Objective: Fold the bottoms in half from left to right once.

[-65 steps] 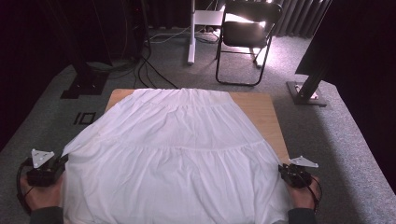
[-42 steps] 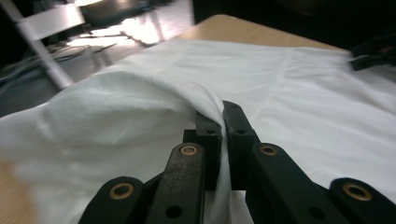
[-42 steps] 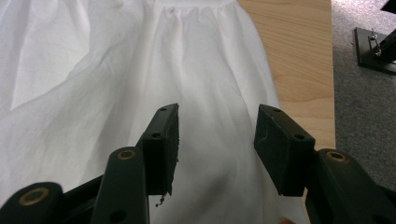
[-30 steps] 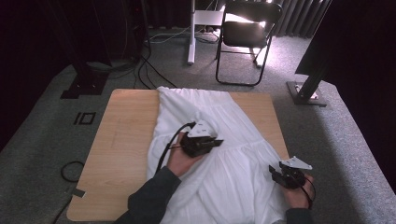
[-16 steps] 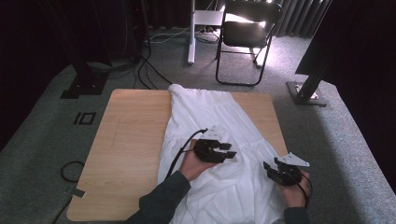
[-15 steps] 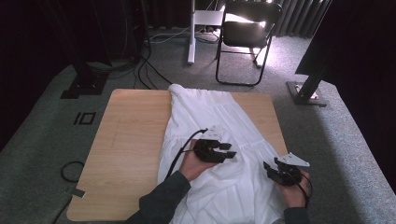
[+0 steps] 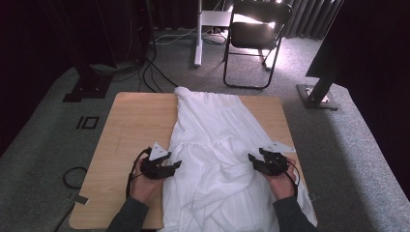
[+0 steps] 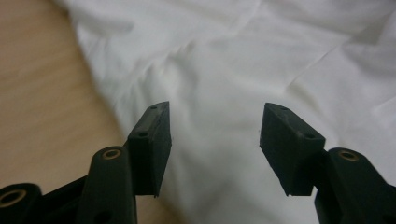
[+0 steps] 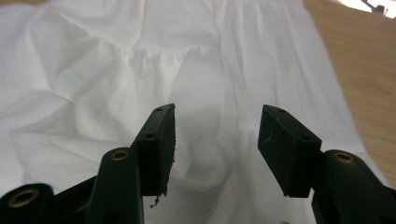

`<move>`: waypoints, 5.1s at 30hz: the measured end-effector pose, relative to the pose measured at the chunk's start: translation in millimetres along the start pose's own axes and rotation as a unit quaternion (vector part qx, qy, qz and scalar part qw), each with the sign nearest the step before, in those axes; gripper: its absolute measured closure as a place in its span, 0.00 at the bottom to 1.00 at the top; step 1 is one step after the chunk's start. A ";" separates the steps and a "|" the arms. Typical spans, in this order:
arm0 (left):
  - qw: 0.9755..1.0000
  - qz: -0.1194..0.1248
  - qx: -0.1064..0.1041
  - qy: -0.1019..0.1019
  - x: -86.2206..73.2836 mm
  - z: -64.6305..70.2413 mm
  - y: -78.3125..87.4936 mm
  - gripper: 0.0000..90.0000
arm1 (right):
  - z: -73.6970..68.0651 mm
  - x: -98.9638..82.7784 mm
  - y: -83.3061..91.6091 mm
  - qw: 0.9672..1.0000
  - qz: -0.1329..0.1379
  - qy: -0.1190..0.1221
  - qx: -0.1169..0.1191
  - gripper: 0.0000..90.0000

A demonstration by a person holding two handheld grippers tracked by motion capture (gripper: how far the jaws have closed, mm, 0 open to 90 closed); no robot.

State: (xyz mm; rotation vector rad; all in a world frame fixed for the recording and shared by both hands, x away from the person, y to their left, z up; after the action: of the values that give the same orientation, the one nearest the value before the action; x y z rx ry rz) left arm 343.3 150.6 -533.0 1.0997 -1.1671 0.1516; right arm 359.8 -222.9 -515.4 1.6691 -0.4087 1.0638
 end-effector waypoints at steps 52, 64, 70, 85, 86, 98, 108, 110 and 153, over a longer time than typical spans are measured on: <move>0.999 -0.002 -0.036 -0.011 4.5 43.5 -6.5 0.53 | 88.0 -58.7 24.0 0.992 -0.026 -0.053 -0.115 0.92; 0.996 -0.076 0.014 -0.050 -6.7 59.3 -63.5 0.77 | 102.6 -82.8 0.8 0.988 -0.070 -0.086 -0.107 0.72; 0.994 -0.086 0.051 -0.051 -5.4 39.0 -63.5 0.92 | 97.3 -82.7 0.1 0.989 -0.070 -0.099 -0.089 0.78; 0.973 -0.124 0.195 0.012 -2.7 -84.3 -63.9 0.92 | 34.6 -32.3 -66.0 0.996 -0.080 -0.028 -0.026 0.93; 0.972 -0.125 0.198 0.013 -0.6 -89.1 -66.5 0.92 | 36.0 -26.7 -73.3 0.996 -0.079 -0.033 -0.026 0.93; 0.990 -0.057 0.126 0.037 4.3 -84.0 -27.5 0.60 | 43.4 20.0 -76.1 0.996 -0.027 -0.058 -0.055 0.55; 0.994 -0.049 0.052 0.079 -48.1 -47.6 24.6 0.51 | -22.5 39.1 -99.8 0.998 -0.032 0.004 0.058 0.43; 0.994 -0.053 0.041 0.083 -59.8 -37.2 24.4 0.50 | -27.1 37.2 -109.3 0.997 -0.043 0.007 0.061 0.46; 0.998 -0.052 -0.016 0.038 -63.4 -1.4 32.8 0.53 | -1.7 -49.9 -28.7 0.994 -0.046 -0.020 0.096 0.51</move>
State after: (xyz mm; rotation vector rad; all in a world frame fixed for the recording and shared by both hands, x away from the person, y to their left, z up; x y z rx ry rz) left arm 296.1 194.9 -563.0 1.1139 -1.0403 0.0929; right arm 352.3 -222.3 -572.5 1.8641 -0.2591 1.0284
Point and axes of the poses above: each handheld gripper's, and its own axes: y roughly backward along the jaws, x roughly out of its top, z roughly to its right, the point moved 4 cm from there along -y, roughly forward along the jaws, and after that the axes turned 4 degrees about -y, right-handed, at the moved point
